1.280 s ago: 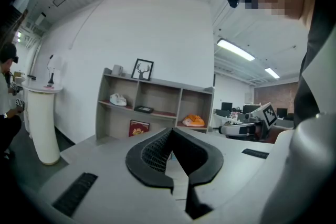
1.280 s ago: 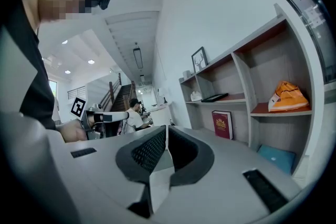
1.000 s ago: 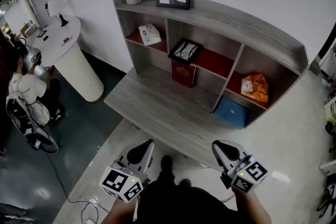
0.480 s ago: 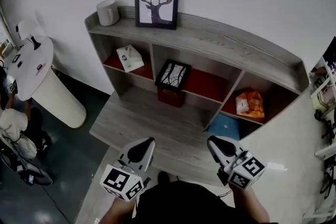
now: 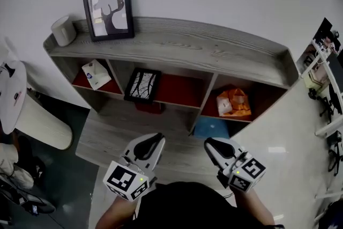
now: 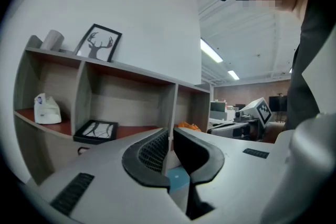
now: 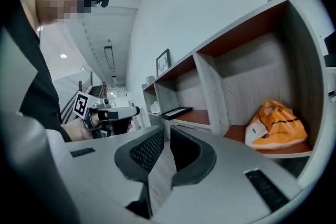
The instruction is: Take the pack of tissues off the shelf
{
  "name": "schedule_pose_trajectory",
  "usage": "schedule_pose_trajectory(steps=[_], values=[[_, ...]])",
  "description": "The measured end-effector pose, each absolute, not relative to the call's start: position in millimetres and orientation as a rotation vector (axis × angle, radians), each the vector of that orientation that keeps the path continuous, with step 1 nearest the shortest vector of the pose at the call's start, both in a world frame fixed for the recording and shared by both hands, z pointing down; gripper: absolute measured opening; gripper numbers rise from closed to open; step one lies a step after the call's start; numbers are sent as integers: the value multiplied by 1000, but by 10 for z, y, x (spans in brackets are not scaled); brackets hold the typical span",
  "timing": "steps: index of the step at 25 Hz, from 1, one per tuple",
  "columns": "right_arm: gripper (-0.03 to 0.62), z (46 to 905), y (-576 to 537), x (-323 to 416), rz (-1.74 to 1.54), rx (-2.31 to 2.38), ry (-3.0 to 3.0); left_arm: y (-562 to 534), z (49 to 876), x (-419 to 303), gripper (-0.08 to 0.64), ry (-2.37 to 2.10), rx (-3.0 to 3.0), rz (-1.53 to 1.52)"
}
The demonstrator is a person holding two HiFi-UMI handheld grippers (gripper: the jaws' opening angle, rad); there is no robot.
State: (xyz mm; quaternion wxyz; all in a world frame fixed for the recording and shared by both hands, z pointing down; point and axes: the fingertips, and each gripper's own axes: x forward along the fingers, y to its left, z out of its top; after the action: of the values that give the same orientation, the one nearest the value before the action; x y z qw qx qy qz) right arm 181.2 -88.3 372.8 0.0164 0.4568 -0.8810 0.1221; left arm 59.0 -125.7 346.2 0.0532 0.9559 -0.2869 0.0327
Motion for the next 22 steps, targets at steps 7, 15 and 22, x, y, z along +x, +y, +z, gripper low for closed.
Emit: schedule_pose_trajectory(steps=[7,15,22], values=[[20,3842,-882,2366,449,1454,-2724,-1304,3497,1535,135,-663,2957,187],[20,3968,-843,2801,503,1478,-2740,-1392,3765,2306,224,-531,2971,316],[20,4089,-759,3117,585,1486,-2757,-1474,4042,2830,255,-468,2945,421]])
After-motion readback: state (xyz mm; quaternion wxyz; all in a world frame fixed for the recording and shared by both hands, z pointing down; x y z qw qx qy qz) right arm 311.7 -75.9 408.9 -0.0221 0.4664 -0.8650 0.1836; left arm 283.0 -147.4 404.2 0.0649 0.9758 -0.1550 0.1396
